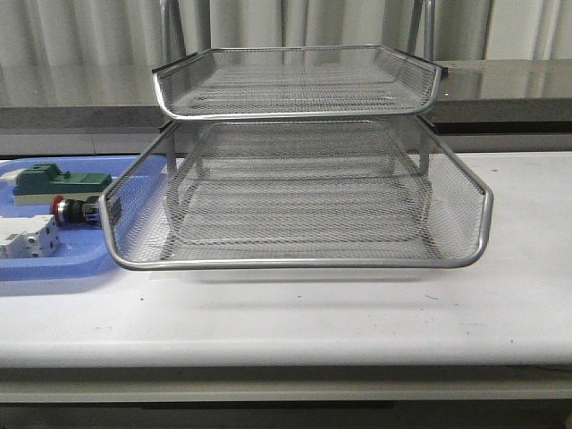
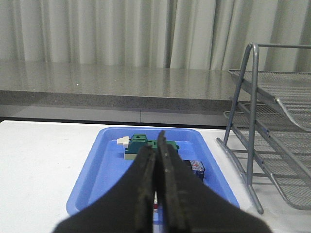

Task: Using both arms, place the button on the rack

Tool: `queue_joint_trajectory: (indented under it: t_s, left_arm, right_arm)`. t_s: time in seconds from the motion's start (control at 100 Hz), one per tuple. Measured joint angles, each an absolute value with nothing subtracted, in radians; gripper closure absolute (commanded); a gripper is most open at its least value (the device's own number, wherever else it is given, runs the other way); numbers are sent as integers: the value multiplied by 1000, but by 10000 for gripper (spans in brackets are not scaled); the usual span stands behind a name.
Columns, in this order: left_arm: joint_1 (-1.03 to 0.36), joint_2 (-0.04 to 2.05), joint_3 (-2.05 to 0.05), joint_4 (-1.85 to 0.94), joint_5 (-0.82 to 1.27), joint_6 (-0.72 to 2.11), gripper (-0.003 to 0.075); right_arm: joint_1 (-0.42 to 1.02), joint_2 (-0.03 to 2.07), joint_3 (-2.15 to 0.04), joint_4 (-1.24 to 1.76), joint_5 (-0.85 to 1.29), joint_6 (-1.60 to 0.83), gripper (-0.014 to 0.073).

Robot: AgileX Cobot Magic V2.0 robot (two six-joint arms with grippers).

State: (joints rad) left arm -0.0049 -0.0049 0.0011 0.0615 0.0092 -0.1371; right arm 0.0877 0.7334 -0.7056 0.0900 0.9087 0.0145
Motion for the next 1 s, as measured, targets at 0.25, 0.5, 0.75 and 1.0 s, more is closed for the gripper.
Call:
queue_joint_trajectory:
  t_s: [0.25, 0.5, 0.75, 1.0]
  left_arm:
    - [-5, -5, 1, 61, 9, -137, 740]
    - [-5, -5, 1, 61, 9, -137, 740]
    - [-5, -5, 1, 61, 9, -137, 740]
    - [-5, -5, 1, 61, 9, -137, 740]
  right_arm:
    - [88, 539, -715, 13, 1004, 65, 275]
    - [88, 438, -715, 13, 1038, 66, 574]
    - [88, 430, -717, 12, 1045, 68, 664]
    - [88, 430, -717, 10, 1048, 68, 664]
